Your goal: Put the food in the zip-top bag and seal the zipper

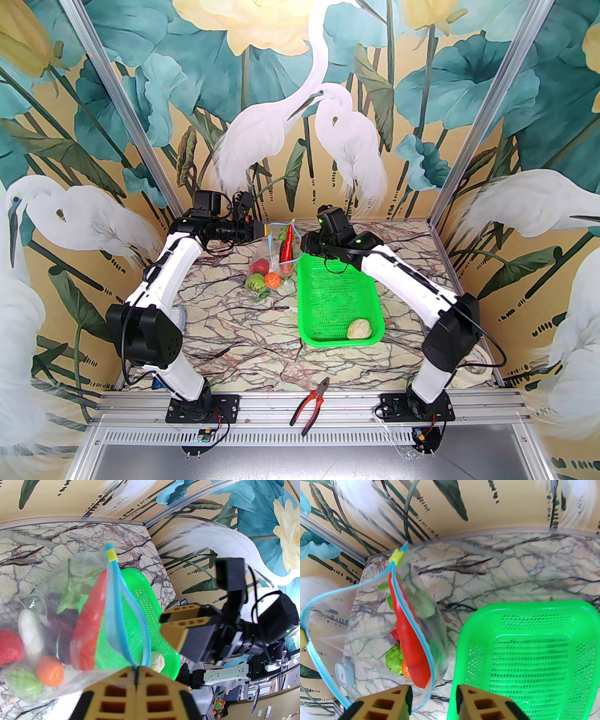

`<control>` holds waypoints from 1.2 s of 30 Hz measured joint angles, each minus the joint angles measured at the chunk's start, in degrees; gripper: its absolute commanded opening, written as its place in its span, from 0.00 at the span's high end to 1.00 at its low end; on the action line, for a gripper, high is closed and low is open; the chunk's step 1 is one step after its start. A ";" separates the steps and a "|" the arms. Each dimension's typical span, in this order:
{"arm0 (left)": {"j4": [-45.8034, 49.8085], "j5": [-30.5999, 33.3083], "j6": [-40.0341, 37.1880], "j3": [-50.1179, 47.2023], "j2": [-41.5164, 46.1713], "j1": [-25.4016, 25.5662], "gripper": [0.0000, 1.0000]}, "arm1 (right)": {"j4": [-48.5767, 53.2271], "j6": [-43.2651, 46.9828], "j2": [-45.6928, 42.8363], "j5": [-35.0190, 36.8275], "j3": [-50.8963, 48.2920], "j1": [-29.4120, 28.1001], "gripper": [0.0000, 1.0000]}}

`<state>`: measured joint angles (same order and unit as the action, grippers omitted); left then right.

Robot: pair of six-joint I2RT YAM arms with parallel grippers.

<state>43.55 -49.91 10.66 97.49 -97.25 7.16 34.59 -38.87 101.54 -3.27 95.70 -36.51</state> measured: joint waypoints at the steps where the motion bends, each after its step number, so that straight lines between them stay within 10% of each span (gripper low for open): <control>1: 0.00 0.00 -0.09 0.00 0.00 0.00 0.97 | -0.11 -0.17 0.39 -0.44 0.00 -0.02 0.67; 9: 0.04 0.02 -0.61 -0.11 0.00 0.00 1.00 | -0.50 -0.94 3.23 -3.45 0.20 -0.11 1.00; 28: 21.97 19.65 -11.69 19.52 -3.13 -5.42 1.00 | 2.78 -0.35 24.59 -19.54 44.59 -2.86 1.00; 36: 27.65 20.87 -13.11 28.20 -4.52 -6.56 1.00 | 6.67 1.44 25.88 -20.26 45.46 -2.29 1.00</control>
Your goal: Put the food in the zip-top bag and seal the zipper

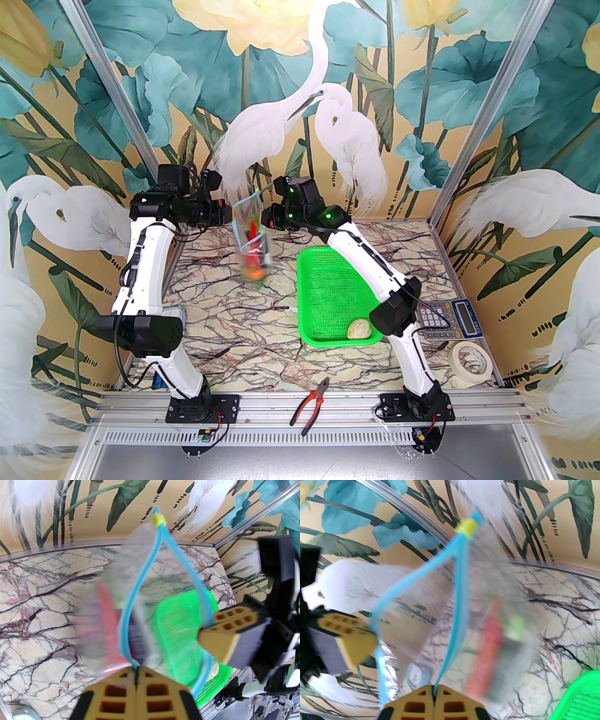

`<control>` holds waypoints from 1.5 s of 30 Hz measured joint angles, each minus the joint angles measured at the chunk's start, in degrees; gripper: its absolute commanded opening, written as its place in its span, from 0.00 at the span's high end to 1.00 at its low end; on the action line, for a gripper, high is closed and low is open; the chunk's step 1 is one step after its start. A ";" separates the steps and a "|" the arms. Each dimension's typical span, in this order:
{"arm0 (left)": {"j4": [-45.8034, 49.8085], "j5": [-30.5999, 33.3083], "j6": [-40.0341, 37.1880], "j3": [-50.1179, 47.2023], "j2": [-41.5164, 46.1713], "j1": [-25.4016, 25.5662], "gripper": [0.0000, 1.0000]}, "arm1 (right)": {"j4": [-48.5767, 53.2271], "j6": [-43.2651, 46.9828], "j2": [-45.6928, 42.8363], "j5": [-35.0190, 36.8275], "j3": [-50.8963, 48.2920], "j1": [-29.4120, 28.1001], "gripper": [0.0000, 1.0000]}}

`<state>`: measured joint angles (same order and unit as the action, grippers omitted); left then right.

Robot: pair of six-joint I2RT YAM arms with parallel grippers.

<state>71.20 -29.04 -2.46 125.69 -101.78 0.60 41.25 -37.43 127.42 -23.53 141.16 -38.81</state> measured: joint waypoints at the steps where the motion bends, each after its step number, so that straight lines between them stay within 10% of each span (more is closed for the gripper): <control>1: -0.26 -0.74 0.02 -1.20 0.22 0.02 1.00 | 0.04 0.20 -0.94 0.28 -2.23 0.13 1.00; 11: -6.12 -8.50 1.36 -25.83 2.84 5.31 1.00 | -1.66 0.79 -9.27 2.16 -27.52 2.95 0.97; 17: -8.55 -10.40 1.88 -26.56 2.80 6.54 1.00 | -2.75 1.14 -12.11 4.81 -32.50 2.89 0.52; 20: -9.79 -11.45 2.14 -26.56 2.80 6.49 1.00 | -3.30 2.14 -17.81 8.63 -37.83 2.75 0.46; 31: -14.69 -14.75 2.45 -31.30 2.78 6.49 0.98 | 16.68 4.02 -37.16 26.86 -49.18 2.93 0.44; 45: -16.83 -15.28 2.43 -32.33 2.78 6.49 0.97 | 27.74 -7.93 -38.93 26.03 -72.43 2.78 0.34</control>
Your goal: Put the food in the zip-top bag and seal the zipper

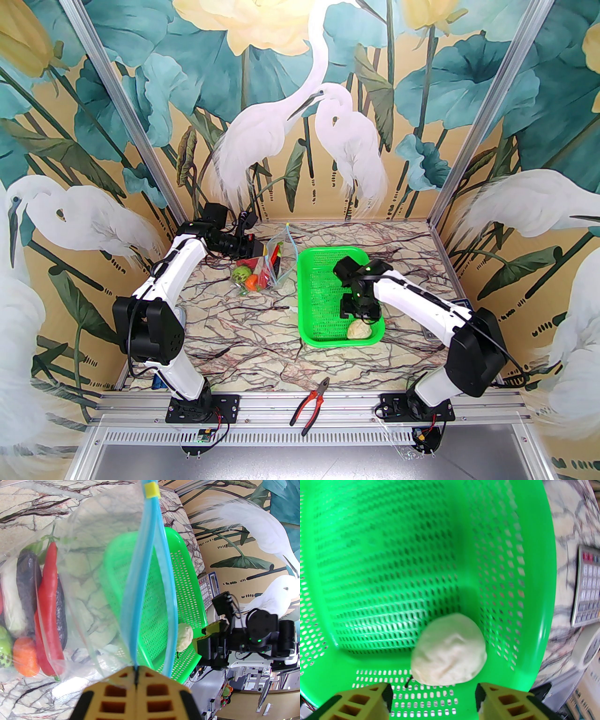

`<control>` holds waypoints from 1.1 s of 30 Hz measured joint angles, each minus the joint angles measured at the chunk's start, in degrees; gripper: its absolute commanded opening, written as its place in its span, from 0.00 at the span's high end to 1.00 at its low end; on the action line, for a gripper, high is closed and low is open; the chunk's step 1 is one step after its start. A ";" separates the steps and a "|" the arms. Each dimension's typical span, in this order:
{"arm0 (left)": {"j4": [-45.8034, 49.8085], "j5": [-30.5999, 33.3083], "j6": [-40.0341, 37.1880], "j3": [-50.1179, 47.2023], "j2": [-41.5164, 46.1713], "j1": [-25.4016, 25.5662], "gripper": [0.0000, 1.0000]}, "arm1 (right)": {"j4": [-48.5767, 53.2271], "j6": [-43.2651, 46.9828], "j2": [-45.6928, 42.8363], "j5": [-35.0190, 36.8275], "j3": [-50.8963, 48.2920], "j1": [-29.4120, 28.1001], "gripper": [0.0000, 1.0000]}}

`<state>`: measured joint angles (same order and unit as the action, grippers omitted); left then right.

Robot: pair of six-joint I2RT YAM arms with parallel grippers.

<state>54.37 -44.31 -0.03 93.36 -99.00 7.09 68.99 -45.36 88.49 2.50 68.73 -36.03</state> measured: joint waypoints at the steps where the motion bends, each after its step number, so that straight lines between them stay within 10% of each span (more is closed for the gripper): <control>1: -0.02 0.00 0.00 0.00 0.00 0.00 0.97 | 0.00 -0.59 -0.15 -0.20 -0.66 0.00 0.34; 33: 0.24 0.09 -0.26 0.02 0.00 0.00 0.97 | -13.25 1.42 12.33 -6.84 1.68 3.91 0.40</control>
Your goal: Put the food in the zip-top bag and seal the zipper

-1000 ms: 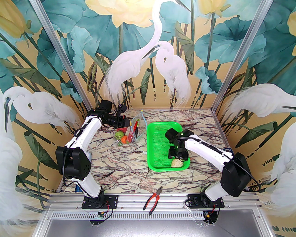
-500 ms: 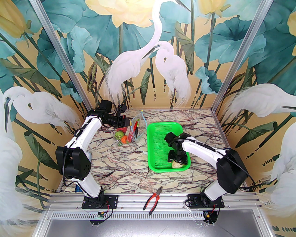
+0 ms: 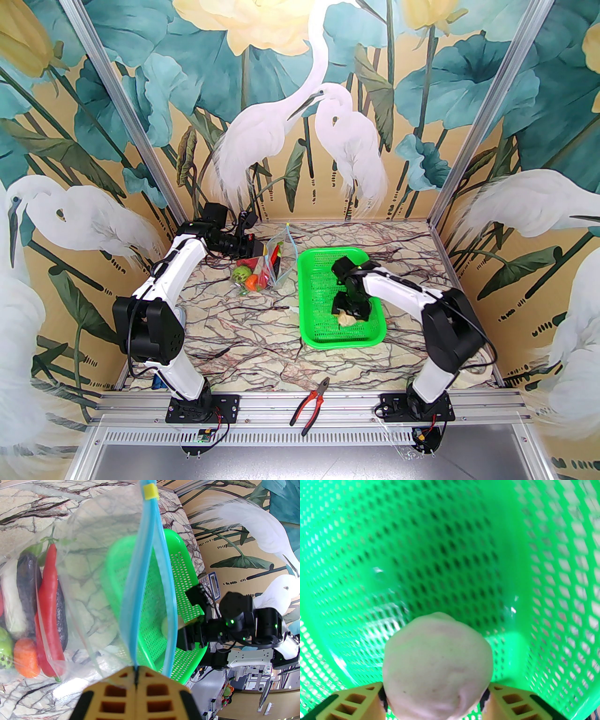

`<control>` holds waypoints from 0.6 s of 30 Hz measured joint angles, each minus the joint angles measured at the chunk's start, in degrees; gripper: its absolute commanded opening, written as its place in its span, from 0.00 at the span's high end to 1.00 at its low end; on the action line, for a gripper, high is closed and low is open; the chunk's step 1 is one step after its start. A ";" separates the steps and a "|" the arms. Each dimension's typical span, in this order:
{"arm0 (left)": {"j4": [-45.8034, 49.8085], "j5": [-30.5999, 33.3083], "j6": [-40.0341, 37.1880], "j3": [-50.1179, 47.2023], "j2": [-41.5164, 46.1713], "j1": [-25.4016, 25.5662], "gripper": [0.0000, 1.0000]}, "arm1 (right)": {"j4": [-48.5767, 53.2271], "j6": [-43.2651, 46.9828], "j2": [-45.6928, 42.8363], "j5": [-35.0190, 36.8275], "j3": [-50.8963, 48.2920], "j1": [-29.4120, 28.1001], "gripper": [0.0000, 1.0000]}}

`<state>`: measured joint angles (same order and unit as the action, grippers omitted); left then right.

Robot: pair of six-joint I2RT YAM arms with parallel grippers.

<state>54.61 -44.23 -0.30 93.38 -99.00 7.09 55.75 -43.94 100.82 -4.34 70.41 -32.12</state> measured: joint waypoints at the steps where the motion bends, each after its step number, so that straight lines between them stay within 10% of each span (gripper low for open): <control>1: 0.00 0.04 0.00 0.00 0.00 0.00 0.97 | -0.39 0.26 0.55 0.02 0.68 0.00 0.42; 10: 0.00 0.17 -0.44 0.00 0.00 0.00 0.97 | -3.19 2.97 4.22 0.66 5.44 0.37 0.70; 18: -0.07 0.04 -0.26 0.74 -0.02 0.00 0.97 | -4.07 6.25 4.79 5.49 14.25 0.37 0.75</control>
<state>54.54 -44.18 -0.56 94.13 -99.02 7.09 51.68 -37.69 105.60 1.15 84.66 -31.75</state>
